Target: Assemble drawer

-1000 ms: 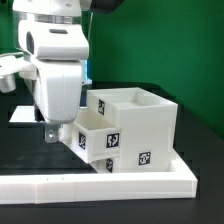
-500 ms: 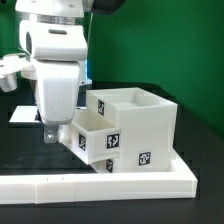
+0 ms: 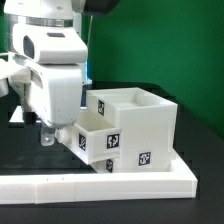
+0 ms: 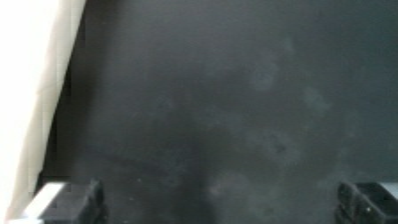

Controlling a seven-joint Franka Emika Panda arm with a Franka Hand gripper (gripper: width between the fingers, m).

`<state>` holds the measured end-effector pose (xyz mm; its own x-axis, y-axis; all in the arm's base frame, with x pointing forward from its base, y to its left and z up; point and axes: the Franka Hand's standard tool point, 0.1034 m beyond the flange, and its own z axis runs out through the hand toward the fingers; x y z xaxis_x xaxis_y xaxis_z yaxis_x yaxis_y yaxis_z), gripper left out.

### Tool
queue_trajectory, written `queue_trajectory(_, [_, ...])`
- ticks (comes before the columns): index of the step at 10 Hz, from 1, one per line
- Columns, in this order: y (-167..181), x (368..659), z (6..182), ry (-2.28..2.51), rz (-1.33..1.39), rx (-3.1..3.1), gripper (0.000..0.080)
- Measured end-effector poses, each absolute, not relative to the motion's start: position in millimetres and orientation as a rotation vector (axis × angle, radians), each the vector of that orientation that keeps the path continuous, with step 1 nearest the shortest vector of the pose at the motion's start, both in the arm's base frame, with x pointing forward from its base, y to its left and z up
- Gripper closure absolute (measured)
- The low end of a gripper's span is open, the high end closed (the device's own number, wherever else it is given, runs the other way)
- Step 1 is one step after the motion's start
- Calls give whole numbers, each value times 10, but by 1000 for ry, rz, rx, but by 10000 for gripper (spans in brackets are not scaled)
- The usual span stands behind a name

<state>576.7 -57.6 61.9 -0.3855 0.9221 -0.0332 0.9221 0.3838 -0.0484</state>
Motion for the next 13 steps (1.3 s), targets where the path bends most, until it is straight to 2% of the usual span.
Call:
queue_trajectory(5, [-567, 5760, 610, 2623, -92, 1726, 150])
queue_trajectory(9, [-423, 5619, 614, 2615, -112, 1748, 150])
queue_trajectory(10, [-294, 5574, 606, 2601, -111, 1780, 150])
queue_trajectory(12, [-330, 5554, 593, 2587, -113, 1805, 150])
queue_trajectory(13, [-478, 5535, 572, 2604, -120, 1787, 150])
